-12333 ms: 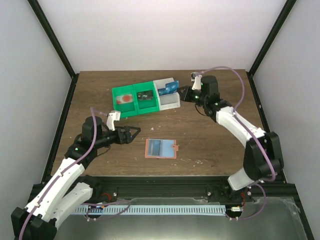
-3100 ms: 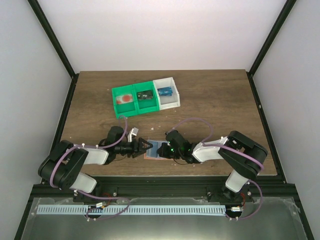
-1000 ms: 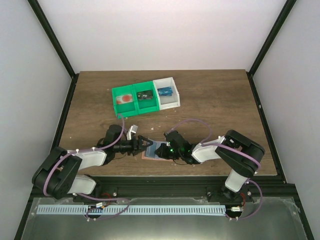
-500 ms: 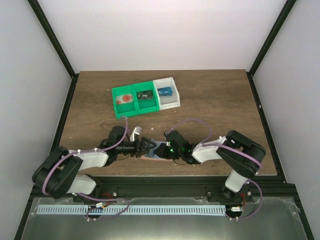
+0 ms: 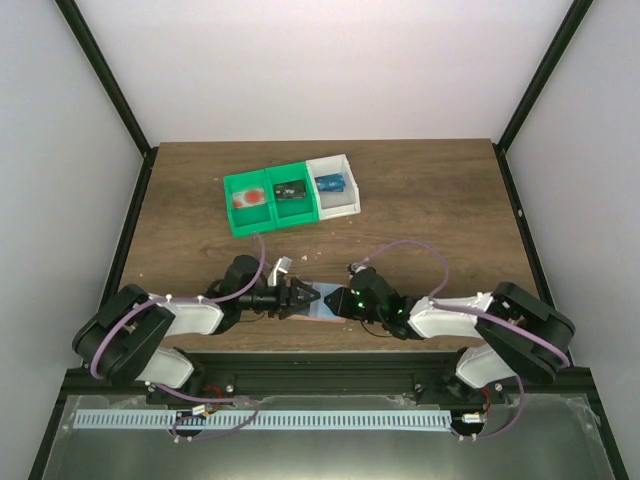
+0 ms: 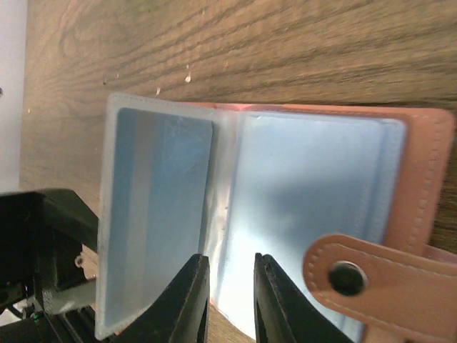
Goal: Take the credit cards out of the card holder
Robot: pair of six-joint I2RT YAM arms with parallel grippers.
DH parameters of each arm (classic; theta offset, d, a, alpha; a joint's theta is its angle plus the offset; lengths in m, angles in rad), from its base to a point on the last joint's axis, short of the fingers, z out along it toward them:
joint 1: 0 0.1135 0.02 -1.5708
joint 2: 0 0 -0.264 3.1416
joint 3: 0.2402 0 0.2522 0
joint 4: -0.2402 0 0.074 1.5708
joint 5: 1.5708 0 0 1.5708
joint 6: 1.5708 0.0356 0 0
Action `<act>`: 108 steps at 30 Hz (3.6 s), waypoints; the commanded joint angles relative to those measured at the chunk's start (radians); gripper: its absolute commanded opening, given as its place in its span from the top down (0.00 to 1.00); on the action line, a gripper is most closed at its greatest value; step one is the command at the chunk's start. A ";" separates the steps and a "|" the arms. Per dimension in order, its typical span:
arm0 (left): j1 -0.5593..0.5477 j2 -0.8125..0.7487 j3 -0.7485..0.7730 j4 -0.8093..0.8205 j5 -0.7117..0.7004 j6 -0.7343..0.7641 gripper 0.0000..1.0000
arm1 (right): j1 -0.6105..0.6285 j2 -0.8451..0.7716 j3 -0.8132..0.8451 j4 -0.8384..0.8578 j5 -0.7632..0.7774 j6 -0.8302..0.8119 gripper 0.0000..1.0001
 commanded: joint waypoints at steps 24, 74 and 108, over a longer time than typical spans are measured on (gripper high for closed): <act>0.036 -0.011 0.039 -0.172 -0.151 0.130 0.38 | 0.004 -0.106 0.021 -0.086 0.070 -0.003 0.74; -0.012 0.193 0.106 -0.122 -0.112 0.158 0.95 | 0.005 0.084 -0.017 -0.063 0.031 0.040 0.77; 0.017 0.137 0.102 -0.197 -0.129 0.187 1.00 | -0.001 0.097 -0.002 -0.092 0.043 0.034 0.78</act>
